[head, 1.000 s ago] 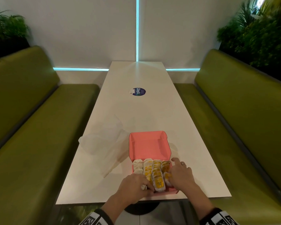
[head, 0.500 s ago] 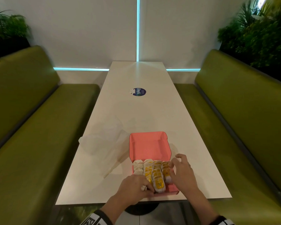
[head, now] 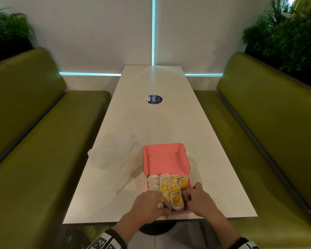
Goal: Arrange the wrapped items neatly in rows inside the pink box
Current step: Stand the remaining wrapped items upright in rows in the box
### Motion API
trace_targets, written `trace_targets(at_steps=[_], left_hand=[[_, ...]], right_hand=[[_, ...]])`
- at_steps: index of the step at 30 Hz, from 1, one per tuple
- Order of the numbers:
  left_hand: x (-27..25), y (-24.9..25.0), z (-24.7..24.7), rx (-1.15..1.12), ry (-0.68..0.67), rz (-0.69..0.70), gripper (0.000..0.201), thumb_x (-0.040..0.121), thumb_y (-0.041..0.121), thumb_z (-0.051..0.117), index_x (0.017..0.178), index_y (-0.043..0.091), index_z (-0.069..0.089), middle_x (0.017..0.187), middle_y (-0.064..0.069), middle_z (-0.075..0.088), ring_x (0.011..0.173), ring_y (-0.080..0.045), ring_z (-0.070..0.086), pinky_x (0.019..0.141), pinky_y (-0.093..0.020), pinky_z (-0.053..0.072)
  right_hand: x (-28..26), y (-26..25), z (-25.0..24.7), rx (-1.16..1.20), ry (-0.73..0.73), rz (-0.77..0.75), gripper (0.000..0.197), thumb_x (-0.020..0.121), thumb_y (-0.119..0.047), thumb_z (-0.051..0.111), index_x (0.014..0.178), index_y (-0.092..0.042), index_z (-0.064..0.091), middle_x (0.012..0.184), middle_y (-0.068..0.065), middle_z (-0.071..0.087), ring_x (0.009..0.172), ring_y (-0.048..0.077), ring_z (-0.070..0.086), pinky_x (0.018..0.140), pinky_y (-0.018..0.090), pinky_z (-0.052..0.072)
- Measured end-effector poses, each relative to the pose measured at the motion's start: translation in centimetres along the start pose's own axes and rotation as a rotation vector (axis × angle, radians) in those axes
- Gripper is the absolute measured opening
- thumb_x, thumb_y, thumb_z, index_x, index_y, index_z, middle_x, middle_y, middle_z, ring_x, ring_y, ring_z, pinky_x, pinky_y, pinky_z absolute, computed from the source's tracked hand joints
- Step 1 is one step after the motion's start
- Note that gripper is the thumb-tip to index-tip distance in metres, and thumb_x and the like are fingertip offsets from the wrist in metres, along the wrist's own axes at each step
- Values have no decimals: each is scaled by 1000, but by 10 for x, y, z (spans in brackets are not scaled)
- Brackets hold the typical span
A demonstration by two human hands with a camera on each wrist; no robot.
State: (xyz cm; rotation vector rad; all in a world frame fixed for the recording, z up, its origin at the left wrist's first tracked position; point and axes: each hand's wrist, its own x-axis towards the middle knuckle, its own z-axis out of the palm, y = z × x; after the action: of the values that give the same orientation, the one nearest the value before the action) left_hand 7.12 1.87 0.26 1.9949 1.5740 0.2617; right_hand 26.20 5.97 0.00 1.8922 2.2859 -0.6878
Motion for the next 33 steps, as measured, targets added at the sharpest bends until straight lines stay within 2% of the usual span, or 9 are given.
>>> trace_targets(at_steps=[2,6,10,15,20,23,25,30,33], left_hand=[[0,1,-2,-27,-15,-11,21,82,46,65,99,35,71,107,16,64,101,-6,54,89,-25,46],[-1,4,-12,-309,90,-31,21,72,41,76,90,39,67,95,19,62,93,-2,56,85,-25,49],[1,8,-22,-556,188,-66,63,55,38,88,101,39,46,103,14,53,97,0,51,75,-10,42],[4,15,-24,-801,181,11,89,41,40,88,114,34,38,104,2,48,97,-10,53,82,-25,50],[0,18,-28,-976,190,50,87,46,29,89,117,28,40,106,-6,46,85,-9,55,70,-22,50],[-5,19,-34,-1011,240,-20,51,73,26,80,113,26,47,106,-6,53,73,-10,57,55,-18,47],[-7,17,-37,-1073,238,-31,34,79,33,67,108,22,54,94,-4,60,64,-10,56,47,-19,41],[-7,17,-34,-1089,214,-25,30,83,27,66,112,22,61,79,12,64,68,-2,60,55,-14,44],[-8,17,-33,-1076,203,-36,48,69,44,77,104,17,61,79,9,63,69,-4,59,58,-17,46]], right_hand=[[-4,-1,-7,-9,-19,-21,11,95,-23,43,99,-20,54,123,6,37,84,15,49,83,22,46],[-11,-5,-30,98,52,-11,14,91,-28,54,103,-21,57,133,0,33,107,15,52,88,22,45],[-21,-21,-59,324,105,-157,11,84,-25,64,78,-28,56,109,-7,52,86,9,56,81,19,49],[-27,-50,-60,560,-14,-278,8,81,-31,69,83,-26,63,80,-16,63,72,-3,59,66,7,45],[-24,-61,-56,674,108,-269,8,80,-16,69,75,-17,63,73,-6,64,61,1,55,66,22,49],[-24,-56,-63,833,96,-234,8,85,-11,64,78,-12,59,71,-1,63,58,3,59,57,18,47],[-25,-53,-68,946,65,-216,8,87,-10,62,82,-8,57,68,1,62,58,11,60,56,21,46],[-29,-53,-73,998,16,-209,14,84,-11,68,96,-11,63,75,4,68,59,13,62,59,24,49],[-30,-54,-74,960,5,-229,12,81,-13,71,92,-12,67,81,6,70,66,12,62,65,24,52]])
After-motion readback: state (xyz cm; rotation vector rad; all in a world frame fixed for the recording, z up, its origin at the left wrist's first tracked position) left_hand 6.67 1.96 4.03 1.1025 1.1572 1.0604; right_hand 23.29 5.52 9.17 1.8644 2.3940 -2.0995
